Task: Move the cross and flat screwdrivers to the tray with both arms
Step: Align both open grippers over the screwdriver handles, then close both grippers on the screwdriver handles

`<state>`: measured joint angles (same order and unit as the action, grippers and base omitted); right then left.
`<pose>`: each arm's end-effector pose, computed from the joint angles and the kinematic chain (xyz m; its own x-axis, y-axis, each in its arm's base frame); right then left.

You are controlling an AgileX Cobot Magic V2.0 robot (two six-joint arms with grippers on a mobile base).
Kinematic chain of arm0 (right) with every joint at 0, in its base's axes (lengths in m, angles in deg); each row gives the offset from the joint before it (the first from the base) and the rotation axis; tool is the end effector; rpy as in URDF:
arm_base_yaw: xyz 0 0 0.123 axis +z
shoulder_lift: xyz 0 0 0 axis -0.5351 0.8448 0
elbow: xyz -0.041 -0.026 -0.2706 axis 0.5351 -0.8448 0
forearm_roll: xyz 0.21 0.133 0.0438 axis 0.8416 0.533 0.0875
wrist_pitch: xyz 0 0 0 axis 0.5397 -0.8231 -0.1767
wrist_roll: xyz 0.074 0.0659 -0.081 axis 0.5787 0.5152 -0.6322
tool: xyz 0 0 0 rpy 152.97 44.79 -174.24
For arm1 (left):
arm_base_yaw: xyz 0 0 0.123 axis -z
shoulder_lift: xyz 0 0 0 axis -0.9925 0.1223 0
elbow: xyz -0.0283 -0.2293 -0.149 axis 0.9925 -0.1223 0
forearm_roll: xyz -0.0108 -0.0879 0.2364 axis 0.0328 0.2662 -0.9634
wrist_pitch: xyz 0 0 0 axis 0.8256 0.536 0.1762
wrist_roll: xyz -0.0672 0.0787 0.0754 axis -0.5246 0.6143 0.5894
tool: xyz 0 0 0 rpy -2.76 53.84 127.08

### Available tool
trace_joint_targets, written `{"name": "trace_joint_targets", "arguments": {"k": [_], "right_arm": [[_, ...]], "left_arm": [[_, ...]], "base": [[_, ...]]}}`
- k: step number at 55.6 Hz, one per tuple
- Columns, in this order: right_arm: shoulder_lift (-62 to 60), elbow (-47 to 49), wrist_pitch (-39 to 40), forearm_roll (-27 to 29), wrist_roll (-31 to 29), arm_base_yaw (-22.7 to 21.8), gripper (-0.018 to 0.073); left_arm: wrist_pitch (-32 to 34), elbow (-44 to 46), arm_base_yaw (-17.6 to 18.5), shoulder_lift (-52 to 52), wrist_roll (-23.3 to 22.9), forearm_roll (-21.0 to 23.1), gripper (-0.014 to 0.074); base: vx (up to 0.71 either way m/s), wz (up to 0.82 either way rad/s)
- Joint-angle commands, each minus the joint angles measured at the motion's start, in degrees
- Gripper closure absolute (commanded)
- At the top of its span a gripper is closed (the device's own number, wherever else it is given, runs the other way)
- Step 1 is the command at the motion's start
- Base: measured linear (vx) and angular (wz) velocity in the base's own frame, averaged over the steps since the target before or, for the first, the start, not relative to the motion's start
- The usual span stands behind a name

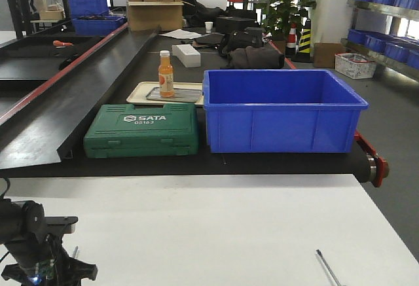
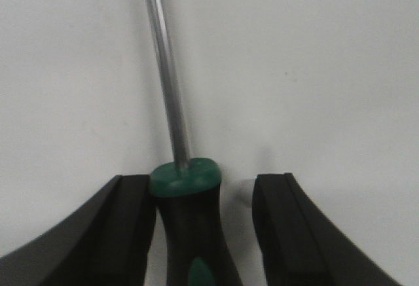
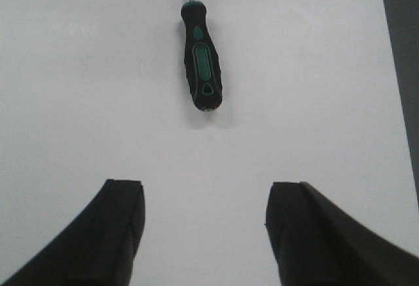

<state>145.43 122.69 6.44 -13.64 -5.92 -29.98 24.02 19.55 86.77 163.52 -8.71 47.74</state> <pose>0.2035 0.0036 0.2112 -0.8312 0.0149 -0.5558 0.0203 0.9998 -0.0037 0.4121 -0.0371 0.0669 -0.9833 0.0101 -0.1817 0.0259 0.9960 -0.0851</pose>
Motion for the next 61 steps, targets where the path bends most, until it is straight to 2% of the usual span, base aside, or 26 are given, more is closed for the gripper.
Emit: {"name": "trace_joint_targets", "arguments": {"k": [1, 11, 16, 24, 27, 37, 40, 47, 61], "right_arm": [[1.93, 5.13, -0.80, -0.63, 0.22, 0.20, 0.0071], [10.06, 11.77, -1.67, -0.63, 0.36, -0.04, 0.0071], [15.27, 14.65, -1.55, -0.58, 0.36, -0.19, 0.0071], [23.50, 20.26, 0.11, -0.82, -0.50, -0.19, 0.0071], [26.65, 22.27, 0.65, -0.82, -1.35, -0.19, 0.0071], [36.33, 30.71, -0.33, -0.74, -9.15, -0.19, 0.0071], [39.10, 32.66, -1.91, -0.79, -10.52, -0.19, 0.0071], [45.20, 36.44, -4.28, -3.46, -9.48, -0.19, 0.0071], [53.65, 39.54, -1.69, -3.47, -10.28, -0.19, 0.0071]], "left_arm": [[0.20, 1.21, 0.26, -2.00, -0.08, 0.61, 0.0125], [-1.69, 1.21, 0.26, -1.34, -0.08, 0.73, 0.0133], [-3.61, 1.21, 0.26, -1.28, 0.02, 0.73, 0.0171], [-4.48, 1.21, 0.26, -1.28, 0.40, 0.73, 0.0304], [-4.90, 1.21, 0.26, -1.28, 0.40, 0.73, 0.0386], [-5.71, 1.21, 0.26, -1.28, 0.40, 0.75, 0.0601], [-5.71, 1.21, 0.26, -1.28, 0.40, 0.75, 0.0605], [-5.71, 1.21, 0.26, -1.28, 0.40, 0.79, 0.0603], [-5.11, 1.21, 0.26, -1.28, 0.40, 0.79, 0.0602]], "base": [[0.00, 0.00], [0.00, 0.00], [0.00, 0.00], [0.00, 0.00], [0.00, 0.00], [0.00, 0.00], [0.00, 0.00], [0.00, 0.00], [0.00, 0.00]]}}
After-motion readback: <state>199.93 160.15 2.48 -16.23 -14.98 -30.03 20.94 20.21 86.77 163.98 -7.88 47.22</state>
